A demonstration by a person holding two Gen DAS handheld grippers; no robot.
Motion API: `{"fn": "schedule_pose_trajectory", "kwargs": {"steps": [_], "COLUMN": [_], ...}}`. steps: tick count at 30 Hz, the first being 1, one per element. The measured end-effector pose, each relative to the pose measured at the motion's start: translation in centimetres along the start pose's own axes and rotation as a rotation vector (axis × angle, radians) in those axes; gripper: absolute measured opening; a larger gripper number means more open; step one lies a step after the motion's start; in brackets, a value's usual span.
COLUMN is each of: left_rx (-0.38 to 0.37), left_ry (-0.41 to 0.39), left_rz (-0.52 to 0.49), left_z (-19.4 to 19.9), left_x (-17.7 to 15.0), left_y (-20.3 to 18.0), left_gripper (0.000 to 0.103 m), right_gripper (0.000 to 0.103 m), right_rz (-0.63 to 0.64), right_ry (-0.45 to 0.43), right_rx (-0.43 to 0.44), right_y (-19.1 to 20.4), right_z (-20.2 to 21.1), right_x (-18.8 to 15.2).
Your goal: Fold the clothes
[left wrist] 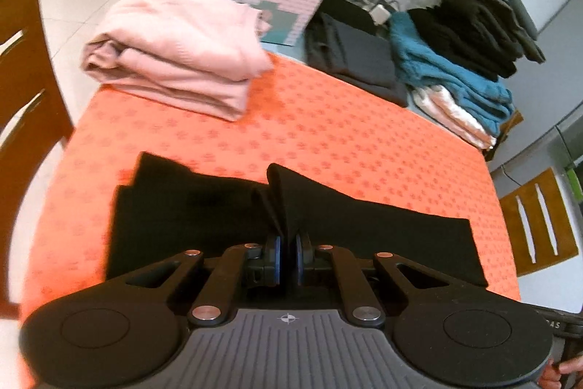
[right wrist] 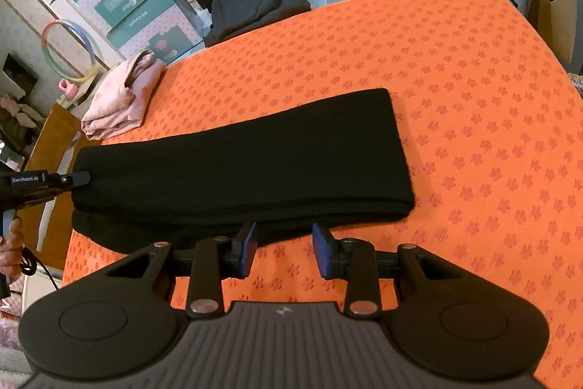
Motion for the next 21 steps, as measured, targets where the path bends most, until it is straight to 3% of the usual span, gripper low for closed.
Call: {"fn": "schedule_pose_trajectory", "kwargs": {"steps": [11, 21], "left_rx": [0.068, 0.076], "left_ry": [0.002, 0.015], "left_rz": [0.064, 0.083], "left_z": [0.7, -0.4], "left_x": [0.2, 0.3], "left_y": [5.0, 6.0], "left_gripper": [0.010, 0.011], "right_gripper": [0.038, 0.040], "right_rz": [0.018, 0.044], "right_ry": [0.018, 0.040], "right_rx": [-0.007, -0.011], "right_y": [0.6, 0.9], "right_z": [-0.3, -1.0], "right_x": [-0.1, 0.5]}}
Point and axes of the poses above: each gripper's, at about its wrist camera, not at the fingertips, and z roughly against the way its jaws point, y to its left, x to its top, the point moved 7 cm from there along -z, roughly the way its jaws point, and after that the axes turned 8 degrees about z, right-handed, at the moved point
